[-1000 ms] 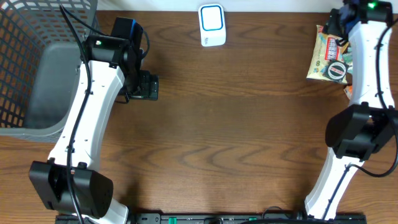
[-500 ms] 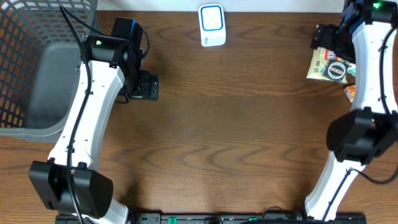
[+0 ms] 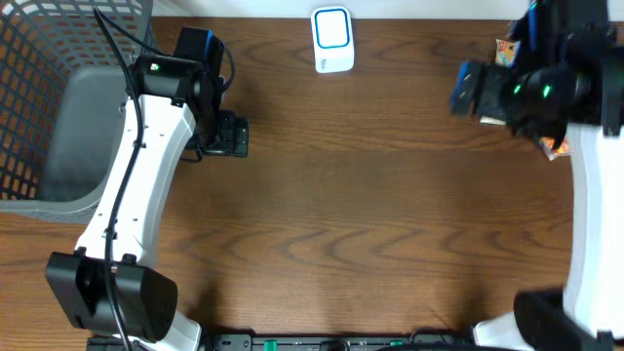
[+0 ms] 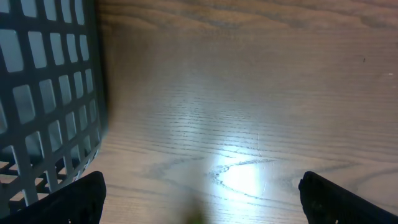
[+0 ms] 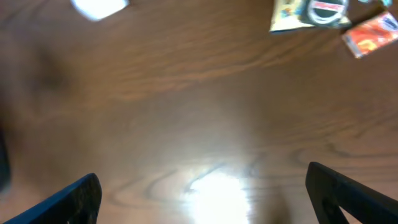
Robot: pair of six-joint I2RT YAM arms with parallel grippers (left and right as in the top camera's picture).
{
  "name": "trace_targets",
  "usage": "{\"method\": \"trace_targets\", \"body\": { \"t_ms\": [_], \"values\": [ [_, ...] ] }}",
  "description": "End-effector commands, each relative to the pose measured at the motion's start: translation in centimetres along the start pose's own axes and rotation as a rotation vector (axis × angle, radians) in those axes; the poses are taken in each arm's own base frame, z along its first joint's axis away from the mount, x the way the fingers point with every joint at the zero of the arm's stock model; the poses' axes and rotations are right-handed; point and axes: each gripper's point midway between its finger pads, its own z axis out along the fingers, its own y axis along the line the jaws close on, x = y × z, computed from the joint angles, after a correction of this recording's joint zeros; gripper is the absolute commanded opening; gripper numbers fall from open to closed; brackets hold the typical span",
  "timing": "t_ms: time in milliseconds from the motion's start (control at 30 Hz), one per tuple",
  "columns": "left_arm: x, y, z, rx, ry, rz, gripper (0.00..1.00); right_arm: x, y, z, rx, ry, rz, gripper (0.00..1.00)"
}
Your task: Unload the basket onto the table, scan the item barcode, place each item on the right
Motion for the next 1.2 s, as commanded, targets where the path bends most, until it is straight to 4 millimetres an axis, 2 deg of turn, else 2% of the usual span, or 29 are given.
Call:
{"method": "trace_targets", "body": {
  "t_ms": [0, 100, 267, 300, 433, 533, 733, 1167],
  "values": [
    [0.0, 0.4, 0.2, -0.017, 0.005, -0.012, 0.98, 2.8, 0.5, -2.1, 0.017, -0.032, -0.05, 0.99],
    [0.0, 0.4, 0.2, -0.017, 0.005, -0.012, 0.98, 6.0, 0.1, -3.3, 0.038, -0.042, -0.081, 0.99],
    [0.0, 0.4, 0.2, -0.017, 0.005, -0.012, 0.98, 10.9, -1.4, -3.8, 0.041, -0.031, -0.102, 0.99],
    [0.0, 0.4, 0.2, -0.017, 0.005, -0.012, 0.98, 12.4, -1.9, -3.8, 0.029, -0.014, -0.113, 0.99],
    [0.0, 0.4, 0.2, -0.017, 0.005, -0.012, 0.98, 14.8, -3.4, -3.6, 0.024, -0.001, -0.115, 0.99],
    [0.0, 0.4, 0.2, -0.017, 0.005, -0.012, 0.97, 16.3, -3.5, -3.6, -0.012, 0.018, -0.114, 0.99],
    [0.0, 0.4, 0.2, -0.017, 0.005, -0.012, 0.98, 17.4, -3.1, -4.0, -0.071, 0.035, -0.113, 0.99],
    [0.0, 0.4, 0.2, -0.017, 0.005, -0.012, 0.98, 17.4, -3.1, -4.0, -0.072, 0.036, -0.113, 0.99]
  ]
}}
